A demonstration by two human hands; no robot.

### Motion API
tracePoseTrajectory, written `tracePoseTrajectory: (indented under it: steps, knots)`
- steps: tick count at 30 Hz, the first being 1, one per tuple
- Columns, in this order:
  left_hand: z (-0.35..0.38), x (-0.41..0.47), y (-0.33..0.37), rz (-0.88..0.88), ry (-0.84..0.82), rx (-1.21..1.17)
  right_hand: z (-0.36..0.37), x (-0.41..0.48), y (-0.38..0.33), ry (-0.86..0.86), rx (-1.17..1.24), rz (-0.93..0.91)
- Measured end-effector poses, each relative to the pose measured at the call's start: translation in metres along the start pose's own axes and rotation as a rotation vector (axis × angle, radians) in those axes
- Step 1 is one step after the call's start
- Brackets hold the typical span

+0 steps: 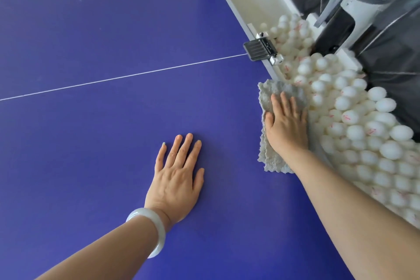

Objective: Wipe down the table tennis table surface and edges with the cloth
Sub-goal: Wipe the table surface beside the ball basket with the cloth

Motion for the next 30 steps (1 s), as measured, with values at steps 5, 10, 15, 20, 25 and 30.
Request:
tracePoseTrajectory:
  steps: [5,10,15,20,25,30]
  knots:
    - [-0.003,0.000,0.002,-0.001,0.013,-0.016,0.013,-0.112,-0.023,-0.010,-0.073,-0.167]
    - [-0.005,0.001,0.002,-0.006,0.023,-0.020,0.001,-0.118,-0.011,-0.076,-0.086,-0.539]
    - [-0.003,0.001,0.002,-0.012,0.029,-0.037,0.003,-0.118,-0.027,0.024,-0.063,0.022]
    - [-0.007,0.001,0.002,0.004,0.034,-0.048,0.027,-0.234,-0.089,-0.114,-0.025,-0.585]
    - [-0.003,-0.001,0.001,0.000,0.022,-0.048,-0.004,-0.195,0.018,-0.065,-0.151,-0.209]
    - [-0.001,0.001,0.002,0.006,0.010,-0.008,0.009,-0.212,-0.027,-0.014,-0.065,0.137]
Point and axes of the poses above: each hand's wrist, its own x-axis towards the middle knuckle, its own z-axis out of the palm, y = z × x, the point moved 7 cm from there along x, towards the middle knuckle, and after that the axes turned 4 degrees about x, right-handed, at the moved point
